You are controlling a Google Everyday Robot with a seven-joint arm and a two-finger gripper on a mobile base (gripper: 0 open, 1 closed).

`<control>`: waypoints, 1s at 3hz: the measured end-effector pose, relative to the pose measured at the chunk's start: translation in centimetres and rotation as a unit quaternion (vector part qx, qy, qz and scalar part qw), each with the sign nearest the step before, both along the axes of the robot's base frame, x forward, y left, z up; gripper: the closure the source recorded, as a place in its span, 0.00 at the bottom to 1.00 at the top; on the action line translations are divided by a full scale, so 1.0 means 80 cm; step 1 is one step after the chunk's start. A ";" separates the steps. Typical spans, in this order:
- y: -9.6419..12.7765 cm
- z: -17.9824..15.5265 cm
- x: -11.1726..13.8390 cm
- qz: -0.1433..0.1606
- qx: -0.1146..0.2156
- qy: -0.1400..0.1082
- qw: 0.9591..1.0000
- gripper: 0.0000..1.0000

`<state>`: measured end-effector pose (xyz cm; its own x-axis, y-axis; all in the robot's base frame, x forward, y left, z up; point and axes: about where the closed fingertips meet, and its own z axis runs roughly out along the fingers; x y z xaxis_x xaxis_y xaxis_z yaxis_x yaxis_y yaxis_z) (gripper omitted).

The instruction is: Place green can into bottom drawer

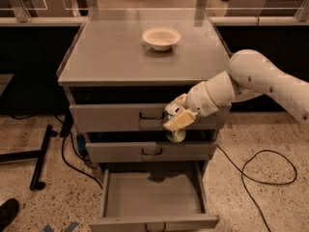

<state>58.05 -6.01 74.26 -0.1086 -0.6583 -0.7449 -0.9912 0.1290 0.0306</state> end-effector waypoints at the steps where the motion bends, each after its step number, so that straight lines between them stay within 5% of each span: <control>1: 0.001 -0.019 -0.006 -0.003 0.013 -0.002 1.000 1.00; 2: -0.001 -0.076 -0.018 -0.027 0.060 0.003 0.998 1.00; 3: -0.002 -0.170 -0.032 -0.089 0.130 0.020 0.987 1.00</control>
Offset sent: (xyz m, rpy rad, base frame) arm -0.0170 -0.0200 -0.1337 0.2664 -0.0046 -0.1876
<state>55.45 -6.19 60.69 -0.2375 -0.4141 -0.8787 -0.9509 0.2839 0.1232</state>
